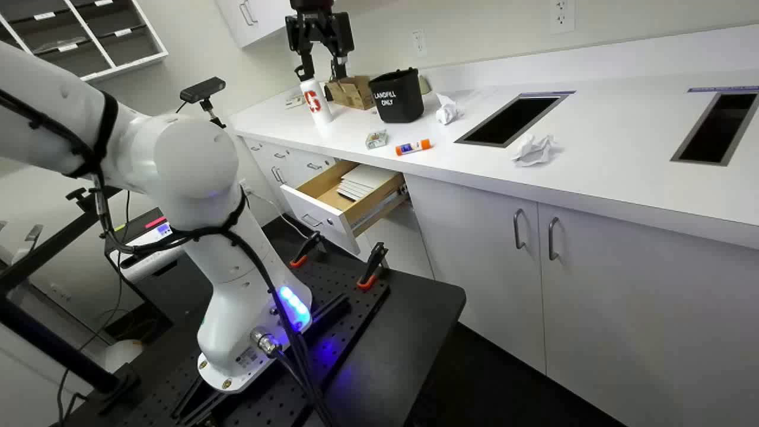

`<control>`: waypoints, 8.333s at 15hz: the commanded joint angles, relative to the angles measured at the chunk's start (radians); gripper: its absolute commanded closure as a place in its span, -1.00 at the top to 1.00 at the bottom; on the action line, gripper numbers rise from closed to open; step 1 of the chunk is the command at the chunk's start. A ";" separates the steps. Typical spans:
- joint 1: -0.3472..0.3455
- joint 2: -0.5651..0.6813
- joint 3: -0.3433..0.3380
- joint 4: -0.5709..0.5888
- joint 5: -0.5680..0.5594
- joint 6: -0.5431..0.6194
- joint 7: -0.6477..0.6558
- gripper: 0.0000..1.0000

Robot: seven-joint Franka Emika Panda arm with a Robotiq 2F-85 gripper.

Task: Put the glue stick inside the open drawer

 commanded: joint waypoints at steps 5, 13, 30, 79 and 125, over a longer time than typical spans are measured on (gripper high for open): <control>-0.023 0.003 0.018 0.002 0.011 -0.003 -0.012 1.00; -0.043 0.192 0.140 0.037 0.013 0.323 0.251 1.00; 0.002 0.897 0.152 0.370 -0.119 0.673 0.930 1.00; 0.195 1.003 0.070 0.343 -0.222 0.787 0.958 -0.85; 0.528 1.398 0.203 0.473 -0.123 1.168 0.533 0.65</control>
